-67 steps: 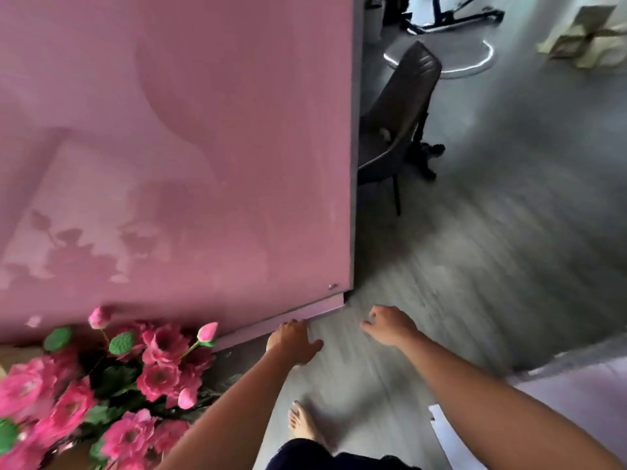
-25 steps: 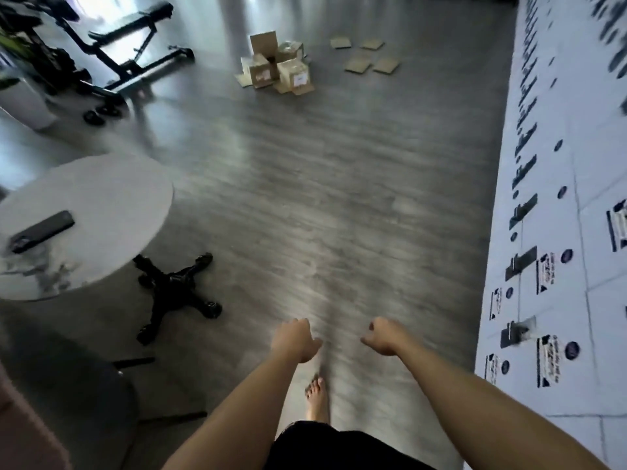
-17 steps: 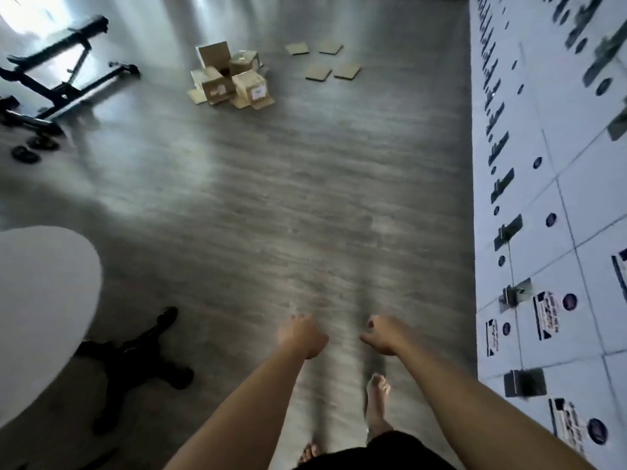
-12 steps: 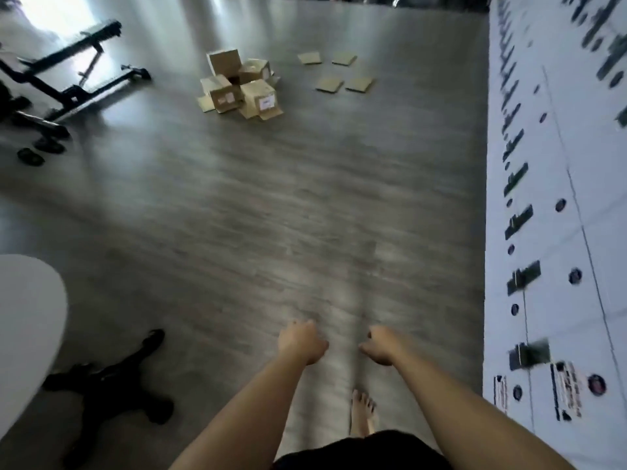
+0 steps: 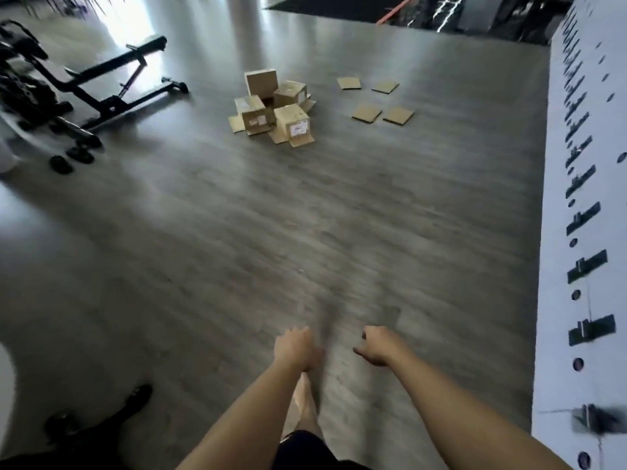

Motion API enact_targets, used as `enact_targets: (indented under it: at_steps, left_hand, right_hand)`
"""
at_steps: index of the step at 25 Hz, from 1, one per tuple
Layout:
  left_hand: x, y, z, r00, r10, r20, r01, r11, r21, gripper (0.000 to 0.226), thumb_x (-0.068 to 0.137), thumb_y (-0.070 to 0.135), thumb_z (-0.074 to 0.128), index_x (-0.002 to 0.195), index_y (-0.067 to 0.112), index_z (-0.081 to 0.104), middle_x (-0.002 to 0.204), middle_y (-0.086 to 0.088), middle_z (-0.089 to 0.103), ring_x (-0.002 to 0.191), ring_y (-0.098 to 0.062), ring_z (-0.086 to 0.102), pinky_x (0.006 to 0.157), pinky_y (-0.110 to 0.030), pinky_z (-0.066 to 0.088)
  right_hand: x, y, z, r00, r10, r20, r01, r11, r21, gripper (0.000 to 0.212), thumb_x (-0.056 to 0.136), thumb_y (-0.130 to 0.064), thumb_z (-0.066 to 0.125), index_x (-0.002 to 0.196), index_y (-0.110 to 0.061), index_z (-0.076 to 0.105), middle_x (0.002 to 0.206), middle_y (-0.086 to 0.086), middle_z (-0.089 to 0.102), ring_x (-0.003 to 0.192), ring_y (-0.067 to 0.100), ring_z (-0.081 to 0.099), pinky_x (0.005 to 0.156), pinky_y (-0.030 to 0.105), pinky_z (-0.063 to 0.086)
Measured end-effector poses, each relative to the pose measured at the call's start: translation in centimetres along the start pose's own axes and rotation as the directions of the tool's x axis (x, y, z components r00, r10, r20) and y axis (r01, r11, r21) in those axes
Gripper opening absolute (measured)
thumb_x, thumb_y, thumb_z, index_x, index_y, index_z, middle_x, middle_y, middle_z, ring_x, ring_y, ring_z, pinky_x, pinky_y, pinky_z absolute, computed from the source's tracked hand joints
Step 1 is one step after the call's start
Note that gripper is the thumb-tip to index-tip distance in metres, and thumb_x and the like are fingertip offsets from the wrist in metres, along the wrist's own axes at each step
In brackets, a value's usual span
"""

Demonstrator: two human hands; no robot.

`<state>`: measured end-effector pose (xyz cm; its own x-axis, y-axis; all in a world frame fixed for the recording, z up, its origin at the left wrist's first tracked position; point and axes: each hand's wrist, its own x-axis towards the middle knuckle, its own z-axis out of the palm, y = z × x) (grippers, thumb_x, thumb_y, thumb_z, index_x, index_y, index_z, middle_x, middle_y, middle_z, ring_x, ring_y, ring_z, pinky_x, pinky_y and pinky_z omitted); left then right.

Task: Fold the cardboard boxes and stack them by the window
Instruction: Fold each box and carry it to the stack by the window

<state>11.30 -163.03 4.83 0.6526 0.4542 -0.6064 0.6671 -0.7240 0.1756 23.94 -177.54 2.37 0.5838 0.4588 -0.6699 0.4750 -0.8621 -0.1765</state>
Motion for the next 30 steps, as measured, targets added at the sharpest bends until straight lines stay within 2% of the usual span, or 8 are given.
enact_targets:
  at_steps: [4,8,14,18,21,24,30]
  left_hand:
    - [10.5,-1.8,-9.0,1.0,0.018,-0.02,-0.018,1.0,0.006,0.054,0.095,0.051,0.052,0.135,0.015,0.054,0.136,-0.01,0.056,0.129,-0.029,0.049,0.104,-0.04,0.044]
    - [20.5,-3.0,-18.0,0.999,-0.005,-0.032,0.006,0.999,0.038,0.053,0.097,0.051,0.049,0.136,0.015,0.051,0.137,-0.009,0.054,0.129,-0.028,0.046,0.103,-0.041,0.042]
    - [33.8,-1.3,-26.0,1.0,-0.025,-0.012,0.025,1.0,0.01,0.055,0.093,0.053,0.052,0.132,0.015,0.055,0.134,-0.008,0.057,0.126,-0.028,0.049,0.103,-0.041,0.044]
    - [42.7,0.3,-32.9,0.999,-0.039,-0.027,0.04,0.999,0.006,0.055,0.092,0.054,0.055,0.132,0.015,0.056,0.132,-0.008,0.058,0.125,-0.028,0.051,0.101,-0.041,0.046]
    - [49.1,0.8,-39.8,0.992,-0.104,-0.075,0.102,0.994,-0.036,0.059,0.093,0.057,0.053,0.136,0.016,0.053,0.136,-0.008,0.057,0.129,-0.027,0.049,0.104,-0.04,0.043]
    - [54.8,0.1,-45.8,0.983,-0.134,-0.124,0.129,0.991,-0.043,0.058,0.093,0.055,0.051,0.135,0.016,0.052,0.138,-0.009,0.055,0.131,-0.028,0.047,0.105,-0.04,0.041]
    - [68.0,-2.4,-54.7,0.982,-0.169,-0.081,0.164,0.984,-0.061,0.055,0.093,0.052,0.051,0.135,0.016,0.053,0.137,-0.009,0.056,0.129,-0.028,0.049,0.105,-0.038,0.042]
  right_hand:
    - [8.9,-4.6,-7.6,1.0,0.021,0.011,-0.021,0.999,0.026,0.052,0.093,-0.051,0.057,0.13,-0.015,0.06,0.136,0.012,0.06,0.124,0.03,0.057,0.097,0.034,0.048]
    - [17.1,-8.9,-15.3,0.999,0.002,-0.035,0.0,0.998,0.063,0.055,0.093,-0.054,0.055,0.134,-0.017,0.057,0.138,0.012,0.059,0.125,0.03,0.056,0.097,0.034,0.047]
    - [29.9,-12.1,-24.8,0.999,-0.028,0.021,0.026,0.998,0.049,0.055,0.093,-0.053,0.056,0.134,-0.015,0.057,0.137,0.011,0.059,0.124,0.03,0.056,0.096,0.034,0.047]
    - [39.4,-13.0,-33.5,0.998,-0.063,0.015,0.062,0.998,0.014,0.054,0.093,-0.053,0.056,0.132,-0.015,0.057,0.136,0.012,0.058,0.124,0.031,0.055,0.097,0.035,0.047]
    - [46.6,-14.8,-41.4,0.995,-0.095,0.005,0.095,0.995,-0.004,0.053,0.092,-0.054,0.056,0.128,-0.015,0.059,0.134,0.013,0.06,0.122,0.031,0.057,0.096,0.036,0.049]
    - [53.1,-17.7,-47.6,0.989,-0.147,0.006,0.148,0.989,-0.02,0.053,0.092,-0.054,0.056,0.128,-0.015,0.059,0.134,0.012,0.06,0.122,0.031,0.057,0.097,0.036,0.049]
    - [66.1,-23.8,-55.8,0.984,-0.17,0.048,0.171,0.985,-0.029,0.054,0.091,-0.054,0.058,0.13,-0.017,0.059,0.136,0.011,0.059,0.124,0.029,0.056,0.097,0.034,0.048]
